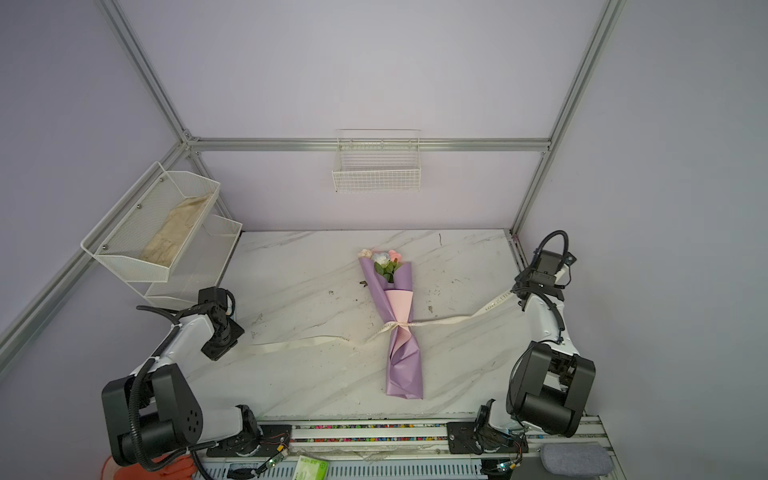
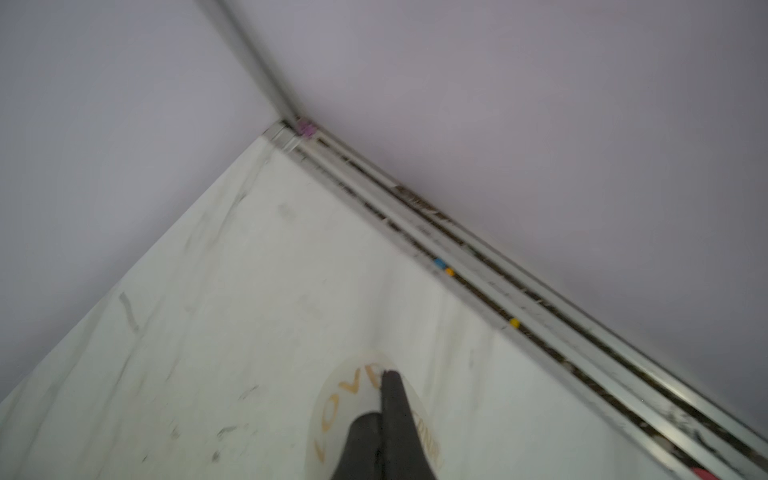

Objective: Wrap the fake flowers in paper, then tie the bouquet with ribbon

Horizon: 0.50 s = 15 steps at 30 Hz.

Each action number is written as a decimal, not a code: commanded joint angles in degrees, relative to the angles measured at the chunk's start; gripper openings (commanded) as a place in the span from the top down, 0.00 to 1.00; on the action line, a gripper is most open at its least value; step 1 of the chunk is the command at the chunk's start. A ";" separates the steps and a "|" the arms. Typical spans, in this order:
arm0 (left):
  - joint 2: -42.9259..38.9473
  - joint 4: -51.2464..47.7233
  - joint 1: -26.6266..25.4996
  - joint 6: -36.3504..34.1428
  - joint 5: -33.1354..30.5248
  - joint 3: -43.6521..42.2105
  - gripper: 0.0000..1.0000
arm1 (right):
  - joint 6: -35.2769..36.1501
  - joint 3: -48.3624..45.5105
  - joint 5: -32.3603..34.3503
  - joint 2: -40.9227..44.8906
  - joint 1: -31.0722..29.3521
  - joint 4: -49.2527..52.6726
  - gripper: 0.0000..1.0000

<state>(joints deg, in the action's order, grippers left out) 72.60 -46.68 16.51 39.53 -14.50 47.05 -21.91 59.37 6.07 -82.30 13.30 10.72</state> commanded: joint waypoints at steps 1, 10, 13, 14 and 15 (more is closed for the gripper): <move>-6.21 5.22 -2.05 -4.43 9.99 2.49 0.54 | 1.65 1.43 -2.95 -0.25 -3.32 4.91 1.00; -13.83 22.31 -25.62 7.79 29.13 -6.14 0.23 | -5.07 -4.47 -7.51 7.69 -3.63 12.76 0.28; -9.75 29.64 -35.49 12.94 31.04 -7.11 0.23 | -4.24 -5.31 -4.79 9.49 -3.08 15.84 0.07; -7.78 32.07 -38.98 13.01 31.12 -6.57 0.23 | -5.13 -5.24 -6.10 9.82 -2.36 17.12 0.07; -5.67 33.72 -42.14 12.41 30.74 -5.54 0.23 | -6.03 -5.40 -8.80 10.55 -2.14 18.07 0.07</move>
<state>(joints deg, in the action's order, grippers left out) 63.48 -23.22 -19.42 48.34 12.34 42.65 -25.56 54.70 -0.32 -73.21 10.11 23.66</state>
